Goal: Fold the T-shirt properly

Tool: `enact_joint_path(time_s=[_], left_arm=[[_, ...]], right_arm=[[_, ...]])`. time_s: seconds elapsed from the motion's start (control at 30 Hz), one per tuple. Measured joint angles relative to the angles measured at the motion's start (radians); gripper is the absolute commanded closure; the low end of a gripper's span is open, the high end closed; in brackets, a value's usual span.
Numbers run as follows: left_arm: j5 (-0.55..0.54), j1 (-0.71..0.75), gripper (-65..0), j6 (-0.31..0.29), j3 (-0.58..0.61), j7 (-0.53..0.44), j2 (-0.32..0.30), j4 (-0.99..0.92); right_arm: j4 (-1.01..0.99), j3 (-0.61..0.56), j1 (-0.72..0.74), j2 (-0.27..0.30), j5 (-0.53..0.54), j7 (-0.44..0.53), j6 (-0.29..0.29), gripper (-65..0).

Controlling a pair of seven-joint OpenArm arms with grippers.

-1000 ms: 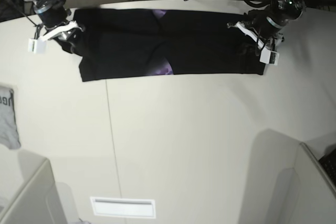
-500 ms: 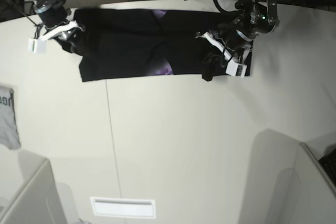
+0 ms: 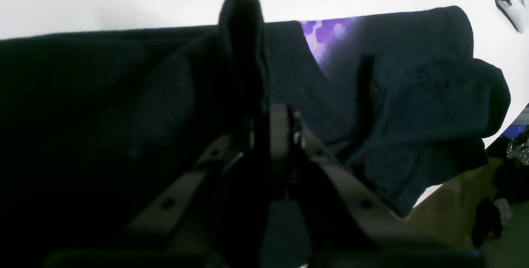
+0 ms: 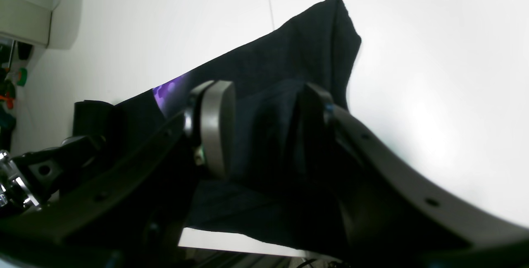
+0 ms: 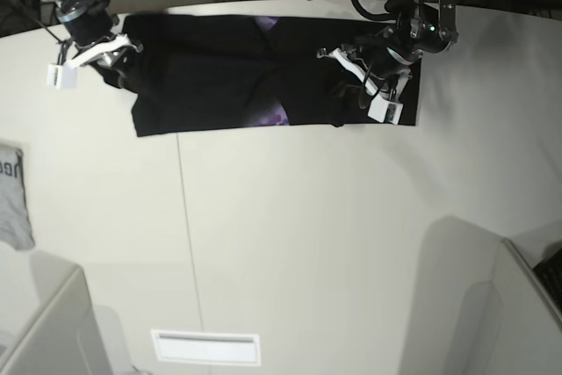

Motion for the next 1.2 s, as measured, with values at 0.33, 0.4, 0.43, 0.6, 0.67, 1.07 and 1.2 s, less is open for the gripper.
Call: enact_joint_path(time_s=[0.33,0.4,0.43,0.6,0.67,1.07,1.2], left_arm=[[0.0,0.0,0.0,0.0,0.0,0.0,0.0,0.0],[-0.001,0.0,-11.0,0.0,0.0,0.0,0.0,0.0],[-0.002,0.0,-16.8,0.0,0.0,0.0,0.0,0.0],[-0.001,-0.009,-33.6,0.0,0.084,0.0,-0.005,0.0],[-0.002,-0.011,-36.2,0.0,0.128,0.0,-0.002,0.0],[-0.013,0.023,-28.3,-0.009,0.035,0.0,-0.032,0.086],[0.0,0.084,0.0,-0.019,-0.222,0.002,-0.076,0.081]], right_arm=[[0.0,0.0,0.0,0.0,0.0,0.0,0.0,-24.3],[0.0,0.0,0.0,0.0,0.0,0.0,0.0,-24.3],[0.0,0.0,0.0,0.0,0.0,0.0,0.0,-24.3],[0.0,0.0,0.0,0.0,0.0,0.0,0.0,-24.3],[0.0,0.0,0.0,0.0,0.0,0.0,0.0,-24.3],[-0.004,0.151,0.057,-0.001,0.002,-0.071,0.0,-25.1],[-0.047,0.29,0.158,0.016,0.009,-0.338,0.006,-36.3]])
